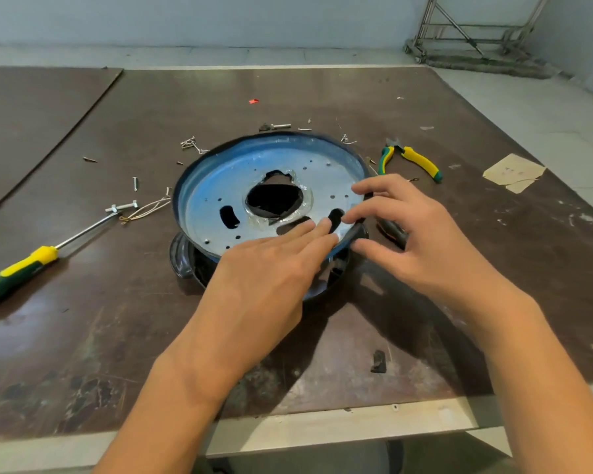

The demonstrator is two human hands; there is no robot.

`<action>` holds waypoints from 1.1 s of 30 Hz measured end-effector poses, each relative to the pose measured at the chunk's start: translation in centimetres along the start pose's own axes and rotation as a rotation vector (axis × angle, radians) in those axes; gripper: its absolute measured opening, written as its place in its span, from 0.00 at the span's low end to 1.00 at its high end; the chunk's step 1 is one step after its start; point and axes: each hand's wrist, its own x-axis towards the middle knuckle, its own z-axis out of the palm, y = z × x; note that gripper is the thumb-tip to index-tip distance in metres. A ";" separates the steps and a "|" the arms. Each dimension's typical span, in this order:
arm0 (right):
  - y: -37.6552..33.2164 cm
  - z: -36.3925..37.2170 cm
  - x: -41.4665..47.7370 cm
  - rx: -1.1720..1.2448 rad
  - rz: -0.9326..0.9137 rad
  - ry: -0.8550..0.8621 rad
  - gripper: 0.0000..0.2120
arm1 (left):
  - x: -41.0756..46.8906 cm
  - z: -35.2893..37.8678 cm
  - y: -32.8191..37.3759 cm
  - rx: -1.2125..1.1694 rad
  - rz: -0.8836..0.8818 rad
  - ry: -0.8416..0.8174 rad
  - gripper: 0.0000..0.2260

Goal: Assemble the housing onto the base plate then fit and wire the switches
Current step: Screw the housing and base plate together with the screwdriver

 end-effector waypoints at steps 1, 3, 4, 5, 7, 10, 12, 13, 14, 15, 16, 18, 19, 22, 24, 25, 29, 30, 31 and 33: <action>0.1 0.1 0.0 -0.020 0.001 0.005 0.11 | 0.0 0.3 0.2 0.005 0.008 0.013 0.30; 0.2 0.2 0.0 -0.041 -0.004 0.010 0.10 | 0.0 0.9 0.8 0.020 -0.014 0.011 0.40; 0.3 0.2 0.0 -0.047 -0.004 0.010 0.10 | 0.0 1.1 1.0 0.043 -0.032 0.016 0.43; 0.4 0.1 -0.1 -0.052 -0.003 0.011 0.09 | 0.1 1.3 1.0 0.070 -0.043 0.028 0.44; 0.4 0.0 -0.3 -0.062 -0.002 0.016 0.08 | 0.2 1.5 0.9 0.095 -0.040 0.047 0.43; 0.4 0.1 -0.3 -0.065 -0.003 0.016 0.07 | 0.2 1.5 0.8 0.077 -0.028 0.044 0.40; 0.5 0.2 -0.3 -0.063 -0.003 0.014 0.07 | 0.1 1.5 0.8 0.052 -0.009 0.028 0.38; 0.5 0.2 -0.3 -0.060 0.000 0.015 0.07 | 0.1 1.5 0.8 0.039 0.004 0.020 0.36; 0.6 0.2 -0.4 -0.056 0.002 0.018 0.07 | 0.1 1.5 0.8 0.029 0.013 0.013 0.33; 0.6 0.2 -0.4 -0.055 0.004 0.019 0.07 | 0.2 1.5 0.8 0.023 0.017 0.007 0.30; 0.6 0.2 -0.4 -0.058 0.007 0.015 0.06 | 0.2 1.4 0.8 0.020 0.016 0.001 0.27; 0.7 0.2 -0.4 -0.069 0.022 -0.008 0.06 | 0.2 1.3 0.7 0.011 0.010 -0.017 0.23; 0.8 0.3 -0.4 -0.076 0.032 -0.026 0.06 | 0.2 1.4 0.8 0.002 0.011 -0.025 0.22; 1.0 0.5 -0.3 -0.091 0.076 -0.103 0.07 | 0.1 1.7 0.9 -0.020 0.016 -0.054 0.21; 1.1 0.5 -0.3 -0.087 0.102 -0.144 0.08 | 0.0 1.9 1.0 -0.006 0.013 -0.072 0.24; 1.1 0.5 -0.3 -0.081 0.111 -0.151 0.10 | 0.0 2.0 1.1 0.008 0.011 -0.087 0.25; 1.1 0.6 -0.3 -0.049 0.128 -0.145 0.12 | -0.1 2.1 1.4 0.070 0.010 -0.131 0.24; 1.2 0.6 -0.3 -0.041 0.129 -0.143 0.11 | -0.2 2.0 1.6 0.076 0.011 -0.138 0.25; 1.3 0.6 -0.3 -0.031 0.127 -0.141 0.11 | -0.1 1.8 1.8 0.087 0.009 -0.144 0.27; 1.4 0.6 -0.3 -0.013 0.120 -0.138 0.10 | -0.1 1.4 2.2 0.137 -0.003 -0.139 0.27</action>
